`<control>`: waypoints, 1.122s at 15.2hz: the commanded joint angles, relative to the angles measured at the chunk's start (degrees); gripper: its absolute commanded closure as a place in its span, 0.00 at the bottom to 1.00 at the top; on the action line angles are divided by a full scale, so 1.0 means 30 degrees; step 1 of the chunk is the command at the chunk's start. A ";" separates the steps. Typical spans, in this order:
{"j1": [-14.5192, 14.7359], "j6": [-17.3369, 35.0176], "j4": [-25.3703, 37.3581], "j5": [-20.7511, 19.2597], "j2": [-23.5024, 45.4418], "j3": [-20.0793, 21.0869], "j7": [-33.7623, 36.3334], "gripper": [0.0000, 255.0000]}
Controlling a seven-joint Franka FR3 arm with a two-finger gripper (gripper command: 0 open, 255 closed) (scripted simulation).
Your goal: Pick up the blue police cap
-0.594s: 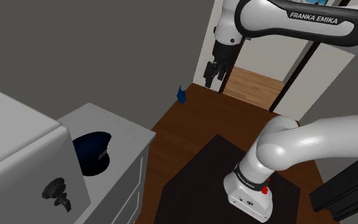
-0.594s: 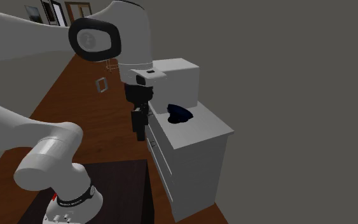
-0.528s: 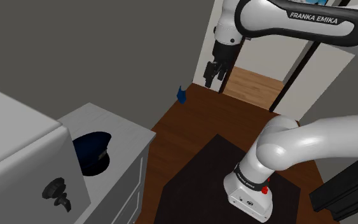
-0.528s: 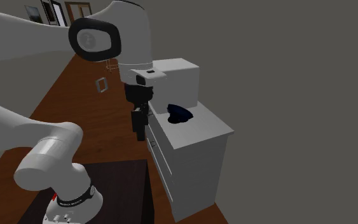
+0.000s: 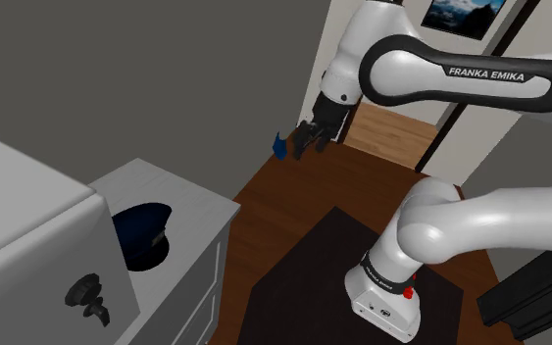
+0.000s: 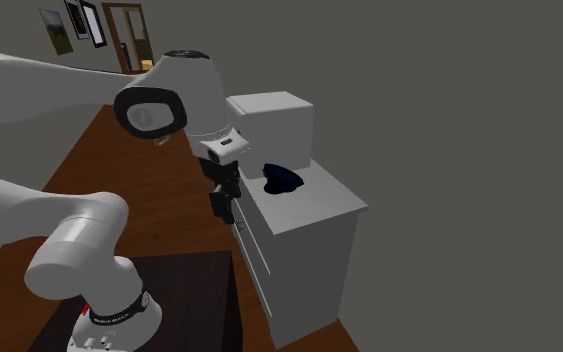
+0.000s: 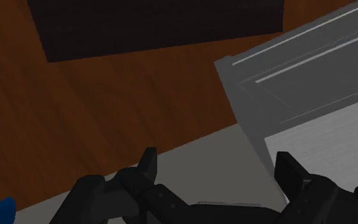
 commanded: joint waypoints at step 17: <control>0.6492 2.2931 -0.4223 1.0926 0.8317 0.5211 0.6381 0.00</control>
